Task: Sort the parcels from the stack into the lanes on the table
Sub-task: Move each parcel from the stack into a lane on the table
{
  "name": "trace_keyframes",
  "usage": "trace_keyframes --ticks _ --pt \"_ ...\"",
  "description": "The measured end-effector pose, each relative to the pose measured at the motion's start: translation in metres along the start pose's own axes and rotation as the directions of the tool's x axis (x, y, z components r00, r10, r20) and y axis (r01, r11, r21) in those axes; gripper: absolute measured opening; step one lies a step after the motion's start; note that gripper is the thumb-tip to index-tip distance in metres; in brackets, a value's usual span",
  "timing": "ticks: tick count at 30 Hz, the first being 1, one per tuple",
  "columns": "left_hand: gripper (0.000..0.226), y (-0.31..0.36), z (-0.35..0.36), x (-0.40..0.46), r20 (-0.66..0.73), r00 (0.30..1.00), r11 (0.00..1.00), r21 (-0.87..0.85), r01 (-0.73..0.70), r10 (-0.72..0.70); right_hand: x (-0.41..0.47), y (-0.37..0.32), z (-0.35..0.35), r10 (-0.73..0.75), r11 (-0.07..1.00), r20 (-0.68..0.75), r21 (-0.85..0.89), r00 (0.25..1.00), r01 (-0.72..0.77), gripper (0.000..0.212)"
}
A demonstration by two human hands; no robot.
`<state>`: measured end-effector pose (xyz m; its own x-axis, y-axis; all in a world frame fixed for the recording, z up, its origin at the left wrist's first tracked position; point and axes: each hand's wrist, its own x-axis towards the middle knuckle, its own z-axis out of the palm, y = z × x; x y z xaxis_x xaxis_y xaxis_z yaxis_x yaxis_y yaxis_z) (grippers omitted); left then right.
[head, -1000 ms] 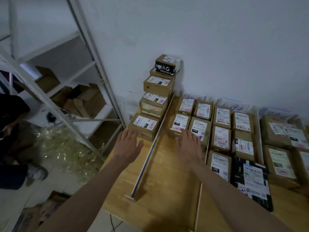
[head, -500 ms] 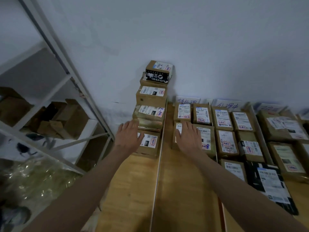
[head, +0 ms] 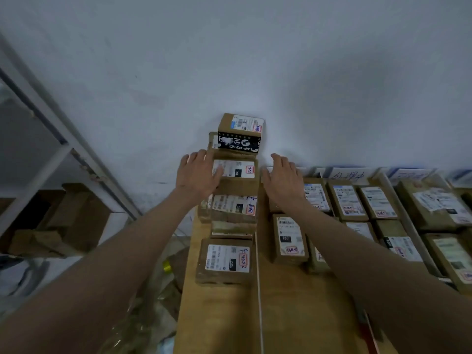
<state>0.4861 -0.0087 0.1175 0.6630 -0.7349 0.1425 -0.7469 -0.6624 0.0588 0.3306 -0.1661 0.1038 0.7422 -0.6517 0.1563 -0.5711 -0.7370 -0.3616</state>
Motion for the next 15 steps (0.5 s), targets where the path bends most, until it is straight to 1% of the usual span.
trace_keyframes --ticks 3,5,8,10,12,13,15 --pt "0.056 -0.003 -0.002 0.043 -0.018 0.999 0.998 -0.055 0.032 -0.033 0.043 -0.006 -0.003 0.042 0.999 -0.017 0.011 0.999 -0.042 0.047" --pt "0.056 -0.003 -0.003 0.068 -0.015 0.996 0.988 -0.131 0.08 -0.082 0.069 -0.011 -0.006 0.081 0.996 -0.004 0.049 0.997 -0.081 0.046" --pt "0.057 0.002 0.0 0.095 0.047 0.983 0.946 -0.269 0.181 -0.175 0.101 -0.015 -0.002 0.155 0.964 0.065 0.211 0.986 -0.165 0.048" --pt "0.058 0.005 0.007 0.107 0.11 0.969 0.888 -0.387 0.249 -0.223 0.114 -0.016 0.004 0.201 0.893 0.135 0.382 0.97 -0.238 0.05" --pt "0.06 0.009 0.015 0.116 0.166 0.952 0.813 -0.496 0.305 -0.256 0.121 -0.02 0.009 0.207 0.799 0.202 0.529 0.957 -0.285 0.048" --pt "0.059 0.01 0.019 0.119 0.184 0.946 0.775 -0.542 0.325 -0.268 0.122 -0.022 0.011 0.198 0.759 0.221 0.582 0.955 -0.292 0.046" --pt "0.054 0.014 0.022 0.121 0.206 0.935 0.688 -0.634 0.352 -0.289 0.12 -0.025 0.014 0.204 0.686 0.215 0.665 0.955 -0.296 0.041"
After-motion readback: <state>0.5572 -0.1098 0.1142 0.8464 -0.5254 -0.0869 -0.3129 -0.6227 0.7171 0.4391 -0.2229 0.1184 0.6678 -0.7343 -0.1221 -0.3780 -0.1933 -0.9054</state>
